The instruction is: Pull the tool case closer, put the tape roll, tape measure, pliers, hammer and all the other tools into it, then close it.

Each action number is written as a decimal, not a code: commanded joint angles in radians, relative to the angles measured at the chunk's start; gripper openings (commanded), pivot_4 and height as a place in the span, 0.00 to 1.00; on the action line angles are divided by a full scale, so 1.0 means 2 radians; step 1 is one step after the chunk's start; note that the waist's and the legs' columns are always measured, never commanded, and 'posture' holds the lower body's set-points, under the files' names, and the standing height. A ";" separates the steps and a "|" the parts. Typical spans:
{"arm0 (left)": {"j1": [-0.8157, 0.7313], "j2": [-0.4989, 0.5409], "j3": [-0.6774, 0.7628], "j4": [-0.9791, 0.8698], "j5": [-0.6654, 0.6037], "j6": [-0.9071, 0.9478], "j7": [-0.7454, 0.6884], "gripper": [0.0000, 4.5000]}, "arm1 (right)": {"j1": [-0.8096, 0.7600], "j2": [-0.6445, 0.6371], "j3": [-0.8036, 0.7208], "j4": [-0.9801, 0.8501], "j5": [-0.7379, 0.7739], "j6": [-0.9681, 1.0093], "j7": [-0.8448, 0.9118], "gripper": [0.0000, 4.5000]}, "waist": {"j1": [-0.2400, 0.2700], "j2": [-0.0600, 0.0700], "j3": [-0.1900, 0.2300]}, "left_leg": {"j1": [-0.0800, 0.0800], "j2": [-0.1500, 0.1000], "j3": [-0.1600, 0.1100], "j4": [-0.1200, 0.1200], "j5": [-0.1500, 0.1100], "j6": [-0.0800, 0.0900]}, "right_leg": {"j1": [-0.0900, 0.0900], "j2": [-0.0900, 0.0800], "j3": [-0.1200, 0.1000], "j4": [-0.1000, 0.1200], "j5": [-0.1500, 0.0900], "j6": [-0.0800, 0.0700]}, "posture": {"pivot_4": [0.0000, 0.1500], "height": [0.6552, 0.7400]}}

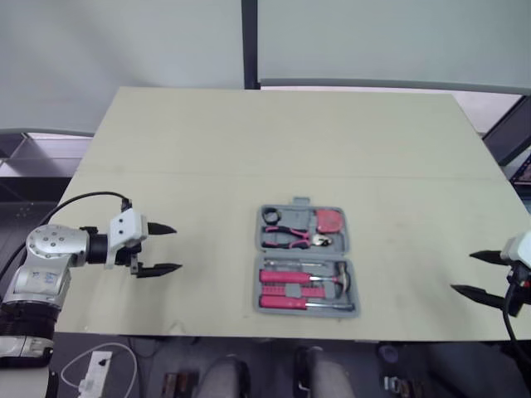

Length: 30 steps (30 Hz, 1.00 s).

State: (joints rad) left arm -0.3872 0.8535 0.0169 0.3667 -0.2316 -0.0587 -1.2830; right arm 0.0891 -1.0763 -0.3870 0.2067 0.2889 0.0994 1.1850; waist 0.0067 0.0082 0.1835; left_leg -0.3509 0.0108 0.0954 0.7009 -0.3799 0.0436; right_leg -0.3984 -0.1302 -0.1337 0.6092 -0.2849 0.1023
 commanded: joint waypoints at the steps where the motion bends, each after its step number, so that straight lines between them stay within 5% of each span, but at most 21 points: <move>1: -0.025 -0.031 -0.034 -0.001 0.026 -0.018 0.007 1.00 | -0.045 0.028 0.042 -0.006 -0.009 -0.004 -0.015 0.99 | -0.002 0.000 0.000 | 0.000 0.000 0.000 0.000 0.000 0.000 | 0.000 0.000 0.000 0.000 0.000 0.000 | 1.00 1.00; 7: -0.070 -0.097 -0.072 0.032 0.042 -0.047 0.003 1.00 | -0.102 0.064 0.118 -0.015 -0.032 0.002 -0.015 0.99 | -0.001 0.000 0.000 | -0.001 -0.001 0.000 0.001 0.000 0.000 | 0.000 0.002 -0.001 0.001 0.000 0.000 | 1.00 1.00; 11: -0.097 -0.141 -0.111 0.080 0.092 -0.057 0.041 0.60 | -0.139 0.086 0.170 0.003 -0.066 0.000 -0.024 0.58 | -0.001 0.000 0.000 | -0.001 -0.001 0.000 0.001 0.000 0.000 | 0.000 0.003 -0.001 0.001 0.000 0.000 | 1.00 1.00; 17: -0.126 -0.181 -0.124 0.125 0.120 -0.071 0.076 0.60 | -0.171 0.109 0.203 0.030 -0.086 -0.007 -0.028 0.58 | -0.002 0.000 0.000 | -0.001 -0.001 0.000 0.001 0.001 0.000 | -0.001 0.003 -0.001 0.001 0.000 0.001 | 1.00 1.00; 18: -0.129 -0.186 -0.126 0.130 0.120 -0.075 0.075 0.59 | -0.176 0.113 0.207 0.034 -0.088 -0.008 -0.029 0.53 | -0.002 0.000 0.000 | -0.002 -0.001 0.000 0.001 0.001 0.000 | -0.001 0.003 -0.001 0.001 0.000 0.001 | 1.00 1.00; 21: -0.138 -0.195 -0.131 0.147 0.126 -0.086 0.077 0.41 | -0.187 0.120 0.218 0.042 -0.094 -0.012 -0.028 0.28 | -0.002 0.000 0.000 | -0.001 -0.001 0.000 0.001 0.001 0.001 | -0.001 0.002 -0.001 0.001 0.000 0.001 | 1.00 1.00; 24: -0.146 -0.205 -0.135 0.164 0.135 -0.088 0.087 0.07 | -0.204 0.134 0.231 0.056 -0.112 -0.016 -0.045 0.00 | -0.003 0.000 0.000 | -0.001 -0.001 0.000 0.001 0.001 0.001 | -0.001 0.002 -0.001 0.001 0.000 0.001 | 1.00 1.00; 30: -0.154 -0.227 -0.139 0.181 0.149 -0.090 0.104 0.01 | -0.225 0.158 0.249 0.064 -0.133 -0.017 -0.062 0.00 | -0.002 0.000 0.000 | -0.002 -0.001 0.000 0.001 0.001 0.001 | -0.001 0.002 -0.001 0.001 0.000 0.001 | 1.00 1.00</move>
State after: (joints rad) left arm -0.6710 0.4085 -0.2558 0.7279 0.0607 -0.2258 -1.0863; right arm -0.3483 -0.7650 0.1111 0.3389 0.0300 0.0739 1.0782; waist 0.0026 0.0082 0.1835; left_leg -0.3540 0.0087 0.0949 0.7038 -0.3781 0.0451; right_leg -0.4003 -0.1257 -0.1357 0.6114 -0.2841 0.1037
